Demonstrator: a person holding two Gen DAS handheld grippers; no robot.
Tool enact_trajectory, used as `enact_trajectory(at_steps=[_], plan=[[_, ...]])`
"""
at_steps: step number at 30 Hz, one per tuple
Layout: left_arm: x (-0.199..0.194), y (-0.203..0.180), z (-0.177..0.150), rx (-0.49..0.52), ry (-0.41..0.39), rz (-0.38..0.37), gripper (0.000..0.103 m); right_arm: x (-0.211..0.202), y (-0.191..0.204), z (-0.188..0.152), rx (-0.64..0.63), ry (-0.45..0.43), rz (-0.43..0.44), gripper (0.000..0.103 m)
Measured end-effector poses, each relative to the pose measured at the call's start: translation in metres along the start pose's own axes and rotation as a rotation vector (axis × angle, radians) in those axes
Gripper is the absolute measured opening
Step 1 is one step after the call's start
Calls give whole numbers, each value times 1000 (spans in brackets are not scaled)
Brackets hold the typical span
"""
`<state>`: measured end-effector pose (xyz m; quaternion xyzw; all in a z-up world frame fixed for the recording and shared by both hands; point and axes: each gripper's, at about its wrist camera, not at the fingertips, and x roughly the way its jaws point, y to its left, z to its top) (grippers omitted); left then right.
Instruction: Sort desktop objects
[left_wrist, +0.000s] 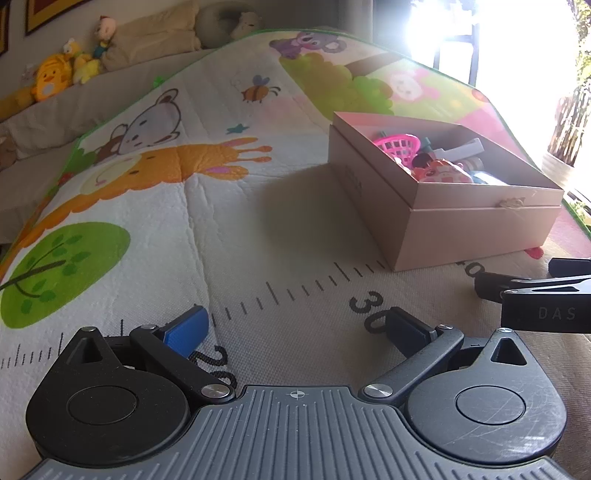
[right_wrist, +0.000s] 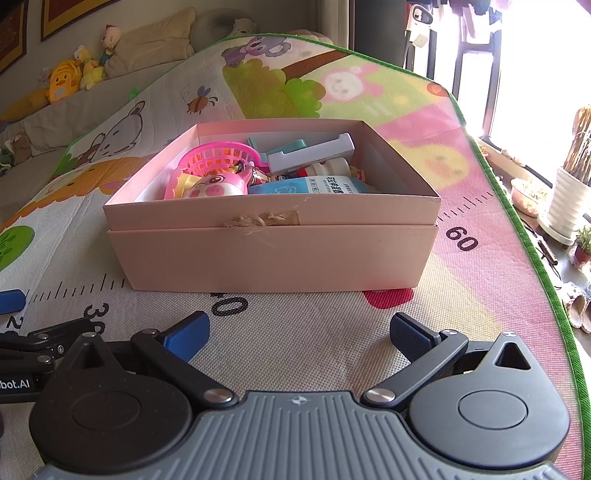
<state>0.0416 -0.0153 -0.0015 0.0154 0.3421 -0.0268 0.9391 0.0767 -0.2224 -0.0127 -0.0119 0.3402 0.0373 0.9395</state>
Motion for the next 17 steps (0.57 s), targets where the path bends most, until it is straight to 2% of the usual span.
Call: enact_trajectory(at_steps=[7, 17], plan=[[-3, -1, 3, 25, 36, -34, 103, -1, -1, -1, -3, 1, 3, 103], [-1, 0, 4, 27, 36, -47, 103, -1, -1, -1, -2, 0, 4, 103]])
